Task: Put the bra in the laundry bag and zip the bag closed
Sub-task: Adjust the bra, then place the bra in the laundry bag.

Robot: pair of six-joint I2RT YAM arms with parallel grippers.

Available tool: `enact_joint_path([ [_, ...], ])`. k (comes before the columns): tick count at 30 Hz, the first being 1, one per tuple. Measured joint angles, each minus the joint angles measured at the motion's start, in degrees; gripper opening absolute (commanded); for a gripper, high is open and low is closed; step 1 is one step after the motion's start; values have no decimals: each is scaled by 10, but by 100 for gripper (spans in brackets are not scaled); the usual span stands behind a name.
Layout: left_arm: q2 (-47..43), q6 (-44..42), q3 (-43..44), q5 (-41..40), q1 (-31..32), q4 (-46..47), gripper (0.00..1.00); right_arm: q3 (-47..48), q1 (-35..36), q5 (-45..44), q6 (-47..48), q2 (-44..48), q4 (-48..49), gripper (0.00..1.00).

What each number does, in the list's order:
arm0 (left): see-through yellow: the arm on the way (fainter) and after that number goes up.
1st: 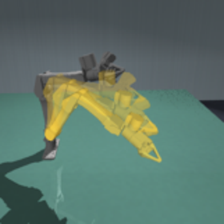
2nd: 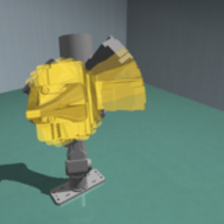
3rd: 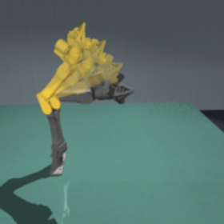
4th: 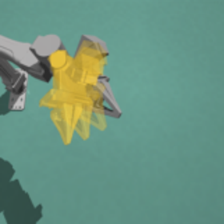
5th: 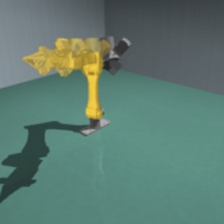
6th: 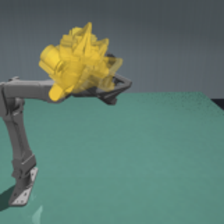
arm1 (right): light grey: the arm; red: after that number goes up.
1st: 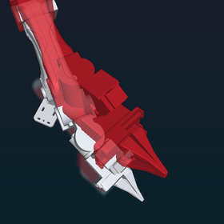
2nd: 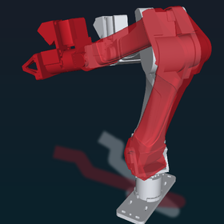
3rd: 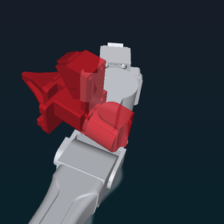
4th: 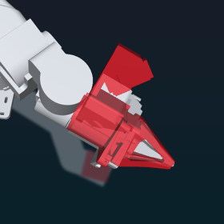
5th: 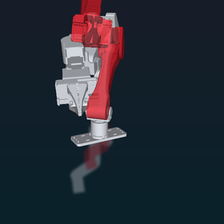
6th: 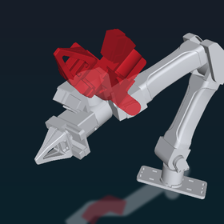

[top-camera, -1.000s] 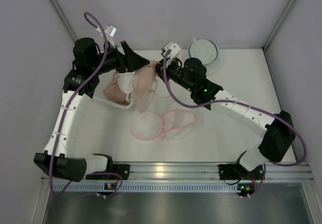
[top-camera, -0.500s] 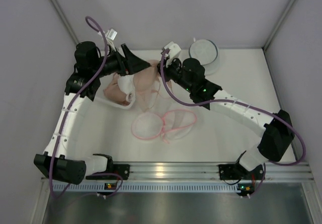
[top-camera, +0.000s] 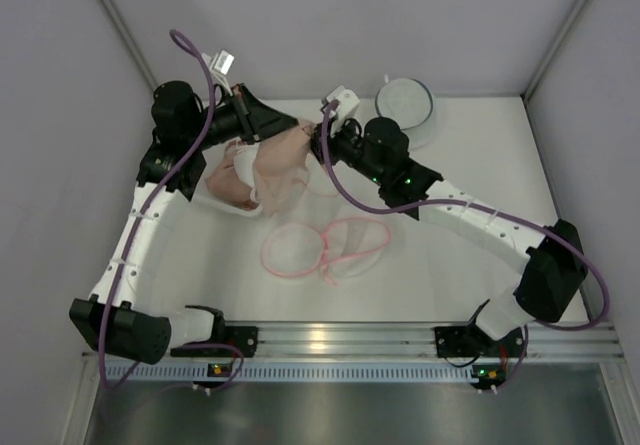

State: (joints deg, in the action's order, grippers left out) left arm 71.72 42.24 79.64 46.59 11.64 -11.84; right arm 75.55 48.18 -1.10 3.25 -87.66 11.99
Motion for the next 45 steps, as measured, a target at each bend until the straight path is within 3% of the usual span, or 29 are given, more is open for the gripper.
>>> enact_joint_path([
  [5, 0, 22, 0, 19, 0, 37, 0, -49, -6, 61, -4, 34, 4, 64],
  [14, 3, 30, 25, 26, -7, 42, 0, -121, -41, 127, -13, 115, 8, 75],
  [19, 7, 12, 42, 8, -11, 30, 0, -150, -43, 122, -13, 147, -3, 76],
  [26, 7, -15, 49, -36, -11, 6, 0, -189, -45, 48, -39, 194, -64, 78],
  [37, -41, -18, 2, -65, -5, 1, 0, -286, -46, -94, -181, 257, -171, 76],
  [45, -73, -16, -29, -61, 21, -4, 0, -377, -46, -128, -261, 276, -220, 70],
])
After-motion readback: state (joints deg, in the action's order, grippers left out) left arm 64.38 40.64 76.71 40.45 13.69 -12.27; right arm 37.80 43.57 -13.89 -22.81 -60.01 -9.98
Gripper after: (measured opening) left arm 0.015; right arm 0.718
